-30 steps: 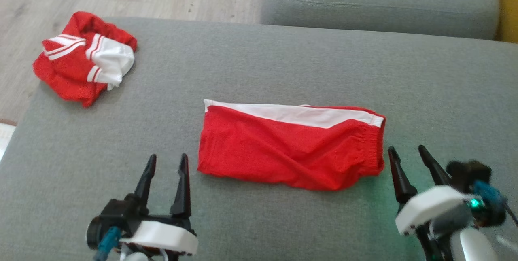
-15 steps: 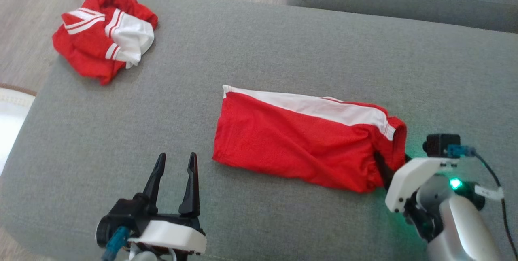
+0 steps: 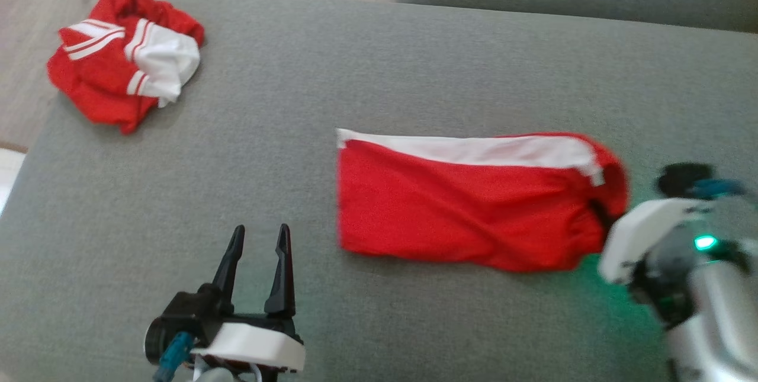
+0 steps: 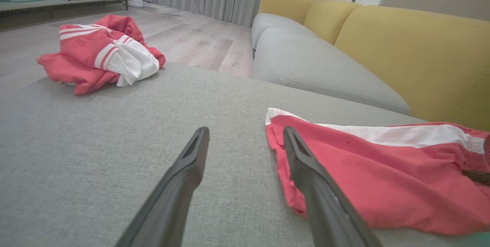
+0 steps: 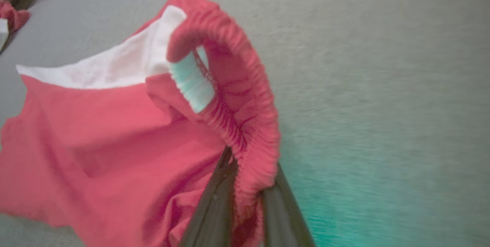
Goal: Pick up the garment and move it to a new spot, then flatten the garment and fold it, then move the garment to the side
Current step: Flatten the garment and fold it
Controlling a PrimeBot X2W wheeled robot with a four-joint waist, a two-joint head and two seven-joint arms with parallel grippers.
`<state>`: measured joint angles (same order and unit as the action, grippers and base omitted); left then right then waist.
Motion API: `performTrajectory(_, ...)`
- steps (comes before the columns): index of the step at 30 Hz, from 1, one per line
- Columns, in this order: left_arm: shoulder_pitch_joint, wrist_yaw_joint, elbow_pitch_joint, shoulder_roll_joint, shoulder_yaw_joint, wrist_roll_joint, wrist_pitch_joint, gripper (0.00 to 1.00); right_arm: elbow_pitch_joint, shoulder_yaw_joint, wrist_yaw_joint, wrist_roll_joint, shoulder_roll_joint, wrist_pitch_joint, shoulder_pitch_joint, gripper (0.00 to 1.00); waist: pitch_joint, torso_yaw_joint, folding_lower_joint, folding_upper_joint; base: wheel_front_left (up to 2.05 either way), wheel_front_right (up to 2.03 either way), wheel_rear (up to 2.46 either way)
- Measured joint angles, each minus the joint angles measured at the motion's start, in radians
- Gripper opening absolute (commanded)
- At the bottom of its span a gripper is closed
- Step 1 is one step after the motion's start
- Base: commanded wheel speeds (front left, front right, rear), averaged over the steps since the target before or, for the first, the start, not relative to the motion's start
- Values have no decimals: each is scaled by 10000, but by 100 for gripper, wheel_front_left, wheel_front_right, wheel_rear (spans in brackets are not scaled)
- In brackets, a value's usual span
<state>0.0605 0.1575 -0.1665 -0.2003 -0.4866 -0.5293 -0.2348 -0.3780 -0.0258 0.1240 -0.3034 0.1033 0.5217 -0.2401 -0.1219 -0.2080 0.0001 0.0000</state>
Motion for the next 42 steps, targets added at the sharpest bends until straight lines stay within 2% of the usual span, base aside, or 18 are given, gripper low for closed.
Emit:
performTrajectory(7, 71, -6, -163, 136, -12, 4, -56, 100, 1317, -667, 0, -949, 1346, 1264, 286, 0, -22, 367, 0, 0, 0, 0, 0)
performTrajectory(11, 199, -8, -205, 142, -10, 13, -59, 100, 1944, -932, 0, -1104, 1465, 1664, 678, 0, -78, 489, -1, 0, 0, 0, 0)
performTrajectory(16, 236, -82, -251, 171, -33, 13, -88, 100, 2539, -945, 0, -1457, 978, 1755, 869, 0, -134, 510, -1, 0, 0, 0, 0)
performTrajectory(22, 397, -138, -316, 184, -79, 27, -88, 100, 3149, -188, 0, -2075, 299, 1827, 833, 0, -115, 342, -1, 0, 0, 0, 0)
performTrajectory(27, 407, -159, -378, 190, -142, 27, -90, 100, 3179, 583, 0, -2525, -199, 1572, 462, 0, -80, 147, -1, 0, 0, 0, 0)
performTrajectory(31, 422, -171, -408, 228, -278, 27, -102, 100, 2874, 1216, -2, -2763, -382, 1198, -79, 0, -109, -53, -1, 0, 0, 0, 0)
performTrajectory(37, 540, -224, -510, 343, -313, 31, -132, 100, 1480, 1931, 0, -2765, -395, 708, -625, 0, -212, -483, -1, 0, 0, 0, 0)
performTrajectory(38, 567, -257, -527, 366, -314, 31, -132, 100, 1325, 2069, -2, -2778, -395, 648, -674, 20, -220, -538, -1, 0, 0, 0, 0)
performTrajectory(40, 580, -257, -541, 403, -314, 33, -134, 100, 1014, 2349, -2, -2775, -395, 583, -803, 100, -227, -630, -1, 0, 0, 0, 0)
performTrajectory(42, 580, -257, -579, 441, -313, 33, -134, 100, 859, 2610, -2, -2792, -395, 458, -918, 100, -219, -683, -1, 0, 0, 0, 0)
